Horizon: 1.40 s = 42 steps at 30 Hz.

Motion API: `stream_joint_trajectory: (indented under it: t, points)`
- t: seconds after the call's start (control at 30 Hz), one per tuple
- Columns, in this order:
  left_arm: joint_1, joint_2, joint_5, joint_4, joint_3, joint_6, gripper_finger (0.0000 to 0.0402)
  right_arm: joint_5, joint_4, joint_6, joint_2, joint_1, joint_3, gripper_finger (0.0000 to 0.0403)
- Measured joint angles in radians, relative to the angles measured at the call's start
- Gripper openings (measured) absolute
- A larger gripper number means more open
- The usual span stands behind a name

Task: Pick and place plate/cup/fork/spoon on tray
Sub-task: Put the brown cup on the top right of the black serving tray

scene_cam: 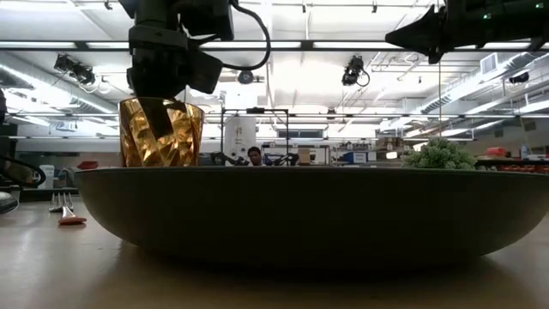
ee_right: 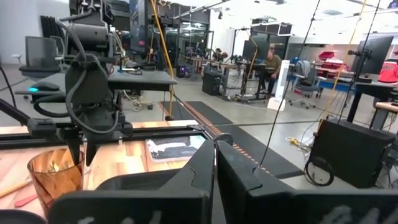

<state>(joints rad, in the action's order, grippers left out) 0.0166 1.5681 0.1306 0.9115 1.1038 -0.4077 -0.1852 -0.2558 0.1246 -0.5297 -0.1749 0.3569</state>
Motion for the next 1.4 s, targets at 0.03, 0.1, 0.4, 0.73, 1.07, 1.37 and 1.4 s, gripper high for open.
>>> stream_joint_trajectory:
  t: [0.03,0.1,0.4,0.73,1.07,1.37,1.4]
  points:
    - [0.000,0.000,-0.002,-0.001,0.000,-0.005,0.0076,0.000,-0.002,-0.001,-0.001,0.001,0.000,0.0023]
    - [0.001,0.000,-0.005,0.000,0.000,-0.019,0.0054,-0.001,-0.003,-0.001,-0.002,0.002,0.000,0.0023]
    - [0.001,0.001,0.029,0.074,0.041,-0.030,0.0017,-0.003,-0.006,-0.023,-0.005,0.002,0.000,0.0023]
    - [0.078,0.012,-0.008,0.160,0.278,0.106,0.0014,-0.005,-0.070,-0.045,-0.059,0.002,0.000,0.0022]
    - [0.254,0.288,-0.031,0.185,0.582,0.348,0.0015,-0.199,-0.020,-0.107,-0.137,0.003,0.000,0.0022]
    - [0.367,0.575,-0.052,0.200,0.936,0.472,0.0016,-0.241,0.101,-0.198,-0.099,0.005,0.000,0.0022]
    - [0.375,0.601,-0.059,0.194,0.973,0.478,0.0016,-0.243,0.118,-0.214,-0.095,0.005,0.000,0.0022]
